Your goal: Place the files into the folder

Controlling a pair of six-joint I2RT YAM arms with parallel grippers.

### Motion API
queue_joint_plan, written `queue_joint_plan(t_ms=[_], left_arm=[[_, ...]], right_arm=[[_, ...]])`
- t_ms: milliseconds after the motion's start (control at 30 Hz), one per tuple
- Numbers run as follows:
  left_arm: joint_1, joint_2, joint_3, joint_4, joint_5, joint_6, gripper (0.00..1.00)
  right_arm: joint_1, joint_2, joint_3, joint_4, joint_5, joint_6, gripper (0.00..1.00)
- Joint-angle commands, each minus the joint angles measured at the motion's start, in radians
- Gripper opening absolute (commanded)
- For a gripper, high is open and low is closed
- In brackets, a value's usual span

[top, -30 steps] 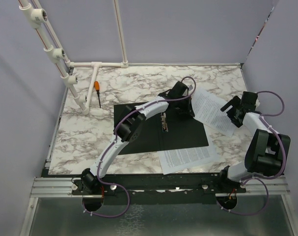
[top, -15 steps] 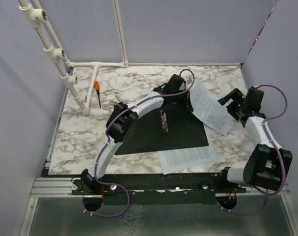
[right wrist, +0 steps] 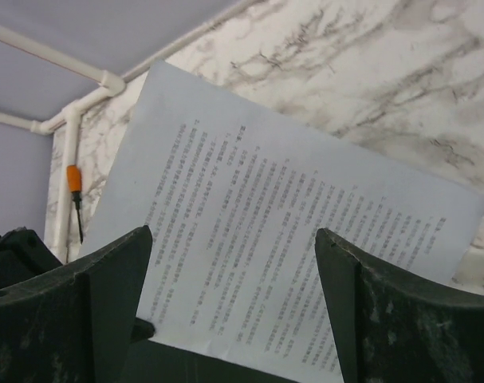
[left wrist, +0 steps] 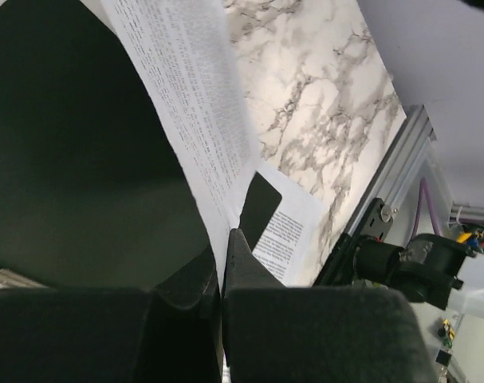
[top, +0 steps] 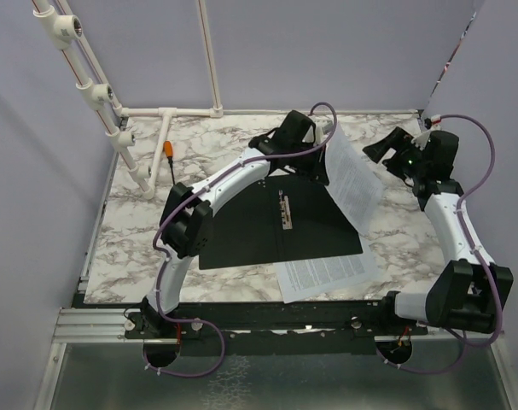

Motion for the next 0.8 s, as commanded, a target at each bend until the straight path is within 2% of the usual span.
queue_joint_plan(t_ms=[0,467,767], left_arm=[[0.007,-0.126,-0.029,-0.092,-0.018,0.082,0.0],[0.007,-0.37,-0.106,-0.234,0.017,0.213,0.0],[0.008,-0.49,-0.139,-0.311,0.072,0.296,0.0]], right_arm=[[0.021,-0.031,0.076,0.028,-0.096,-0.055,0.88],[0.104,-0.04,0.248,0.056,-0.377,-0.15,1.0],[0.154,-0.051,0.276,0.145,-0.574,-0.16,1.0]])
